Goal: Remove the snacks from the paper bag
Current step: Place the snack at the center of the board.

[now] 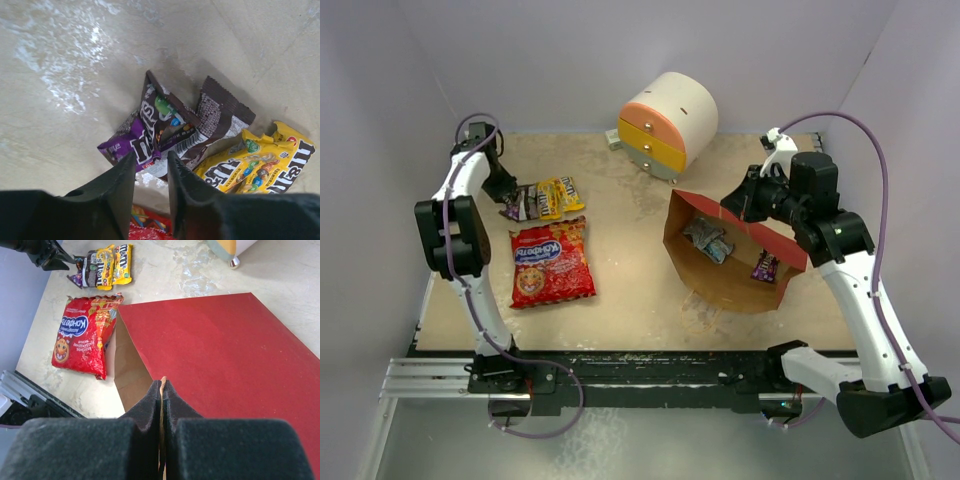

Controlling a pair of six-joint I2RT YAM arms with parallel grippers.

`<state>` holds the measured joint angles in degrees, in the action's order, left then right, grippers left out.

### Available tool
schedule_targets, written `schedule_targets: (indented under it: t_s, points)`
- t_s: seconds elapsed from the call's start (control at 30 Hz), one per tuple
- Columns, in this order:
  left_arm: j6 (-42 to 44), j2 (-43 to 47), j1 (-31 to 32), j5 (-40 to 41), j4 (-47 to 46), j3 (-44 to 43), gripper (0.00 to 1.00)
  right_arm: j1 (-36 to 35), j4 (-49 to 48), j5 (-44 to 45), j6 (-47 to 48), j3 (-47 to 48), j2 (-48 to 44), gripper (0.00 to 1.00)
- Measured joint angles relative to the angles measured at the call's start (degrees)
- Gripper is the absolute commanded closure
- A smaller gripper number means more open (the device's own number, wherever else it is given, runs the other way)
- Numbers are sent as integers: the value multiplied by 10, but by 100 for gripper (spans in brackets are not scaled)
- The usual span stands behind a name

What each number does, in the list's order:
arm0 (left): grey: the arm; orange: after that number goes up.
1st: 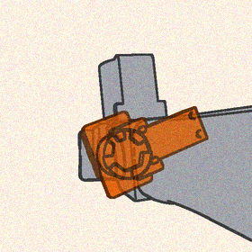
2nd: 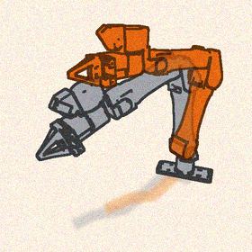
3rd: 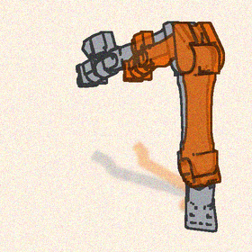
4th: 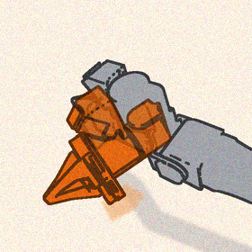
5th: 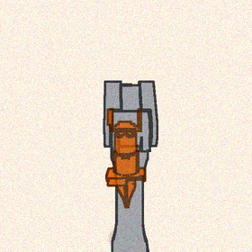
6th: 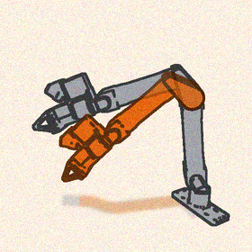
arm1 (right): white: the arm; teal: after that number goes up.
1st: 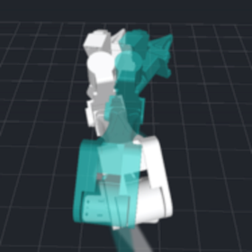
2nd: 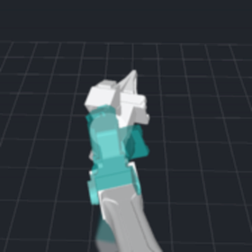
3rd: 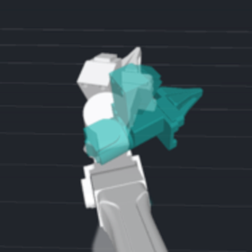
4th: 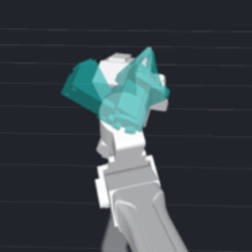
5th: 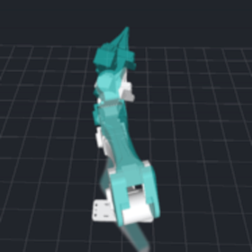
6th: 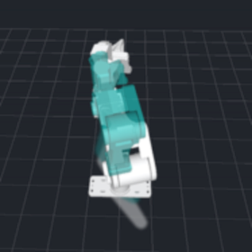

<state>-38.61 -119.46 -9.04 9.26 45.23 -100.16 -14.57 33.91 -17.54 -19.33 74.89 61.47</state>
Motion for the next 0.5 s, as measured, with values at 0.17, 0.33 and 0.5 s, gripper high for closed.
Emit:
schedule_targets:
  t_s: [0.17, 0.33, 0.5]
  points:
    - [-3, -12, 0, -28, 0, 3, 47, 0, 0, 0, -2, 0, 0, 100]
    - [-9, 61, -1, -45, -10, 77, 47, 0, 1, 1, -4, 1, -2, 100]
    - [-14, 306, 24, -95, -30, 236, 46, 0, 2, 2, -8, 1, -10, 100]
